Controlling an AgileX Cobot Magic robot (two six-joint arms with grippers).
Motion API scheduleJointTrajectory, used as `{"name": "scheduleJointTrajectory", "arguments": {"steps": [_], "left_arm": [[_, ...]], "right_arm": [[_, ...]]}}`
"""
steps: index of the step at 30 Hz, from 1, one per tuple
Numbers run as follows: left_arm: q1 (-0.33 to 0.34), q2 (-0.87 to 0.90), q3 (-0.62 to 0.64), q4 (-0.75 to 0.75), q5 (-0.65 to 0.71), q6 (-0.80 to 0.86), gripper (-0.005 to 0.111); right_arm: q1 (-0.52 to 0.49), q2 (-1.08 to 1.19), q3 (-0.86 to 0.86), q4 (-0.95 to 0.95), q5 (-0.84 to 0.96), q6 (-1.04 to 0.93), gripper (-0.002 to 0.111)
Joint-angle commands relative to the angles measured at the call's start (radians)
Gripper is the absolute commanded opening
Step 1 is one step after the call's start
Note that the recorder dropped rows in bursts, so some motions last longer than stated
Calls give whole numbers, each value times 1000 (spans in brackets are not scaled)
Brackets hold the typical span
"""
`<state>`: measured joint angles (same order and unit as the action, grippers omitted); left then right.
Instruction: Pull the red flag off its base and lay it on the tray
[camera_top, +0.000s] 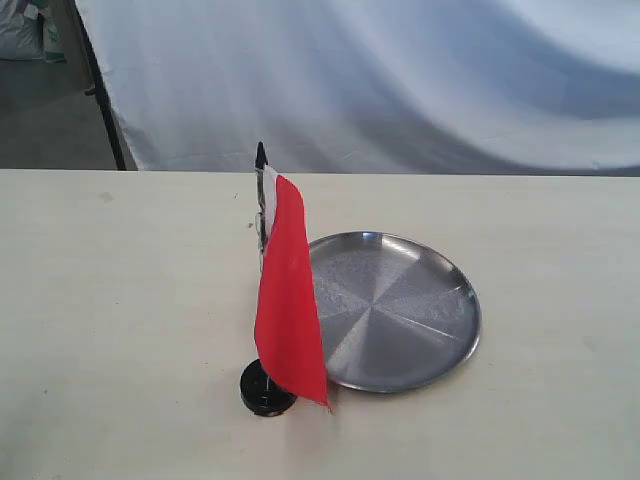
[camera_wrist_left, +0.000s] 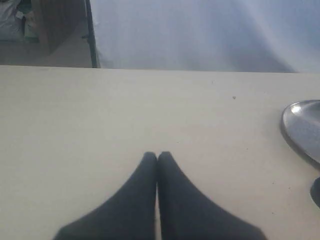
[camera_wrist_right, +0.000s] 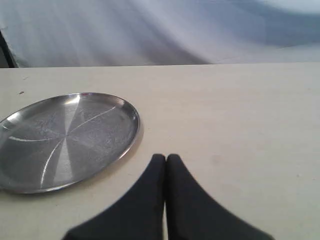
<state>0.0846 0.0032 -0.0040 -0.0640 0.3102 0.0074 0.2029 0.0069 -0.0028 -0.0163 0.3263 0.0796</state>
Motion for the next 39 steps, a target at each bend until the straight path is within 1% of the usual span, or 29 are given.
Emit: {"name": "scheduleJointTrajectory", "arguments": {"steps": [1, 26, 27, 29, 31, 32, 33, 34, 37, 39], "left_arm": [[2, -3, 4, 0, -4, -7, 0], [2, -3, 4, 0, -4, -7, 0], [2, -3, 4, 0, -4, -7, 0], [2, -3, 4, 0, -4, -7, 0], [2, -3, 4, 0, -4, -7, 0], [2, -3, 4, 0, -4, -7, 0], [2, -3, 4, 0, -4, -7, 0], [2, -3, 4, 0, -4, -7, 0], [2, -3, 4, 0, -4, -7, 0], [2, -3, 4, 0, -4, -7, 0]], "right_arm": [[0, -7, 3, -9, -6, -2, 0], [0, -7, 3, -9, -7, -2, 0], [0, -7, 3, -9, -13, -2, 0], [0, -7, 3, 9, -90, 3, 0], [0, -7, 3, 132, -210, 14, 0], [0, -7, 3, 225, -282, 14, 0], [0, -7, 3, 272, -317, 14, 0], [0, -7, 3, 359, -365, 14, 0], [0, -7, 3, 581, -424, 14, 0], [0, -7, 3, 634, -424, 31, 0]]}}
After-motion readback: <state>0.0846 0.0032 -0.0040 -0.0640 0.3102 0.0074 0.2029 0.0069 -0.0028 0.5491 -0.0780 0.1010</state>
